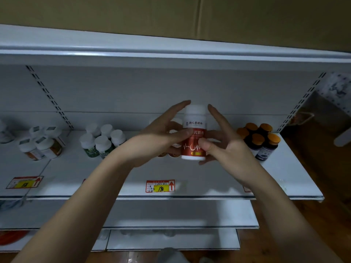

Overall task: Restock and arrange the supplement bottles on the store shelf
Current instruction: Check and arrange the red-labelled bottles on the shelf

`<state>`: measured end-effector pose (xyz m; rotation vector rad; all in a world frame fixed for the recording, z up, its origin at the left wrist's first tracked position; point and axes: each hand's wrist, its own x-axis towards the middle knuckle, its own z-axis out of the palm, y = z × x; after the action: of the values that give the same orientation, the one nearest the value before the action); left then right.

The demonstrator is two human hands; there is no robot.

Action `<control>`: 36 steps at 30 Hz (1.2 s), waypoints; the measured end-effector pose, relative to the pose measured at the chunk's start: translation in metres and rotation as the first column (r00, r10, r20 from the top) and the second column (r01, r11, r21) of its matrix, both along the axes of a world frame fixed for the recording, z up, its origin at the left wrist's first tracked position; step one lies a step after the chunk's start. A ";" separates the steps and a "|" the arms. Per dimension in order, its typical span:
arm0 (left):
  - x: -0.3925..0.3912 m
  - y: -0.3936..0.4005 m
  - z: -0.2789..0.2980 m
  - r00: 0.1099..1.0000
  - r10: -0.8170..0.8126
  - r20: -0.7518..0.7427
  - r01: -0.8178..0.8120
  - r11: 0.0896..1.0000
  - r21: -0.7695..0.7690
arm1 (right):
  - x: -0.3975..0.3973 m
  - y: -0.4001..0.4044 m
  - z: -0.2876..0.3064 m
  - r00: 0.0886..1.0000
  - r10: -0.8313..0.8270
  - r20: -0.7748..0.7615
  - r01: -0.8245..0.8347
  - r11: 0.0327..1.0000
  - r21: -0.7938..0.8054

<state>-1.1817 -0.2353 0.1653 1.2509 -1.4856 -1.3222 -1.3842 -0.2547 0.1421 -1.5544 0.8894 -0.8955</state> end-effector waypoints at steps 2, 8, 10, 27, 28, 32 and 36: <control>-0.004 -0.001 0.003 0.998 0.053 -0.026 -0.051 0.997 0.058 | 0.001 0.001 0.002 0.999 -0.007 0.032 0.005 0.998 0.066; -0.015 -0.006 0.011 0.991 0.130 -0.044 -0.117 0.970 0.215 | 0.009 0.003 0.015 0.989 -0.135 0.062 0.116 0.964 0.239; -0.017 -0.008 0.014 0.990 0.137 -0.028 -0.125 0.959 0.256 | 0.011 0.003 0.017 0.985 -0.164 0.048 0.145 0.950 0.277; -0.017 -0.012 0.010 0.986 0.122 -0.112 -0.109 0.987 0.118 | 0.001 0.004 0.013 0.987 -0.151 0.046 0.142 0.977 0.162; -0.016 -0.012 0.009 0.988 0.109 -0.111 -0.098 0.990 0.096 | 0.001 0.004 0.010 0.988 -0.149 0.049 0.140 0.978 0.153; -0.016 -0.013 0.003 0.997 0.082 -0.007 -0.083 0.995 -0.064 | -0.004 -0.001 -0.004 0.996 -0.082 0.018 0.081 0.996 0.044; -0.019 -0.012 -0.001 0.992 0.084 0.090 -0.073 0.989 -0.126 | -0.009 -0.003 -0.019 0.997 -0.070 -0.026 0.068 0.996 -0.061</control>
<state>-1.2011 -0.2473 0.1642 1.2940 -1.5431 -1.1167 -1.3932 -0.2573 0.1233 -1.5990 0.9486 -0.9598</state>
